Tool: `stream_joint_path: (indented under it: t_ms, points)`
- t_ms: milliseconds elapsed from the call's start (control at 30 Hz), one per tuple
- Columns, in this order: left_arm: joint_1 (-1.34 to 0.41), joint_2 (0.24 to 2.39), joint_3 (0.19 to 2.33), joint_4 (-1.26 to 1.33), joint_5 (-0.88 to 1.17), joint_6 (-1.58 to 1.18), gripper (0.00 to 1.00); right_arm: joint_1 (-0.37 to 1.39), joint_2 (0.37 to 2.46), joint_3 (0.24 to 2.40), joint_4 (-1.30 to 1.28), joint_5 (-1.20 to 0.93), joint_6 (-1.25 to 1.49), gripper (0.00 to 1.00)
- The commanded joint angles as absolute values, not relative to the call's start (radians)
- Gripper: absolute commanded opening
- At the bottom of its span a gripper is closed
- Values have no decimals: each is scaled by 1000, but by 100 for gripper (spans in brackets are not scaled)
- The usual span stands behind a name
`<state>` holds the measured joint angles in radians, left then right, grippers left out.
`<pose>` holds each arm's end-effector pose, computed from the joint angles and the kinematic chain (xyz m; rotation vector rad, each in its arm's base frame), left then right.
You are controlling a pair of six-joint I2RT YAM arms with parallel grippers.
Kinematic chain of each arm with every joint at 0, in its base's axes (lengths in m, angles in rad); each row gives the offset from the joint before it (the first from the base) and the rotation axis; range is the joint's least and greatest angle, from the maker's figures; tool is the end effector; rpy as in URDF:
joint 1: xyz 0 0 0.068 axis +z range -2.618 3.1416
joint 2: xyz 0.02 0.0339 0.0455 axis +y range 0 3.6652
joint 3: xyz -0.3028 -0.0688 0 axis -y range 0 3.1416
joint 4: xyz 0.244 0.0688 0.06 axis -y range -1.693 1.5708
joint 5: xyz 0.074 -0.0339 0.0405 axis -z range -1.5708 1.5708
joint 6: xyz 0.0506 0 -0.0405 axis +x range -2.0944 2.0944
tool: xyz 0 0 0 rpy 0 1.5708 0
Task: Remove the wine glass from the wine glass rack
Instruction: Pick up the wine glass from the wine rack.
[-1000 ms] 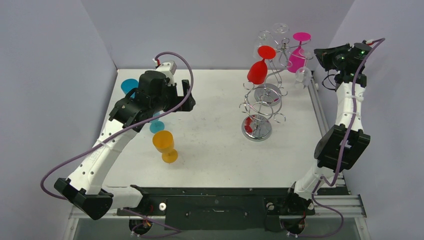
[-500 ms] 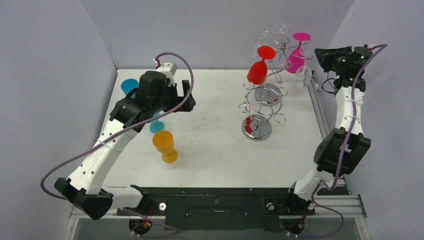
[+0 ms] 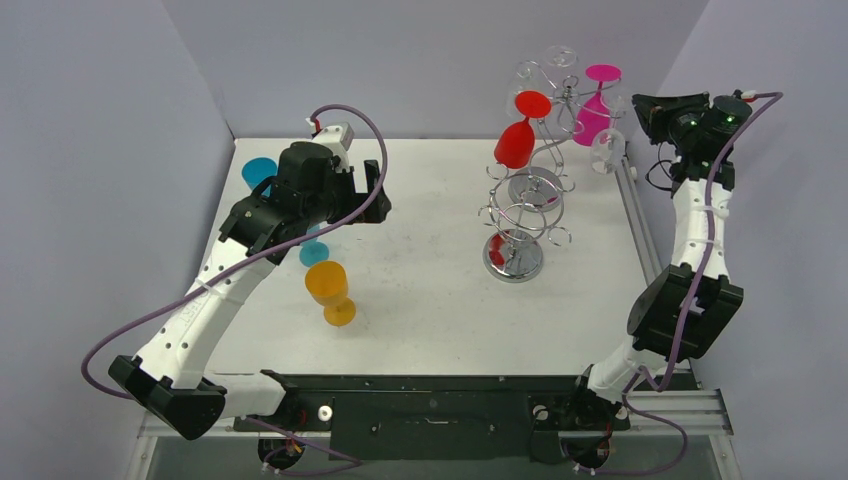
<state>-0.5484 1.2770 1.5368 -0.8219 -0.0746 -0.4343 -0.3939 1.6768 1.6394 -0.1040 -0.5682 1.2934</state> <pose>0.2222 -0.1313 0.4577 0.0792 2.1708 -0.4941 0.3924 -0.1336 0.4490 1.0260 1.5143 1.1352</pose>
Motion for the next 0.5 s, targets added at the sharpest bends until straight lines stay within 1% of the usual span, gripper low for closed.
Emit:
stream_joint_path:
  t_ms: [0, 467]
  points:
    - [-552, 1266, 1543, -775, -85, -437, 96, -387, 1631, 1636, -9, -605, 1326, 0]
    - [-552, 1260, 1541, -784, -91, -436, 96, -357, 1683, 1658, 49, -575, 1363, 0]
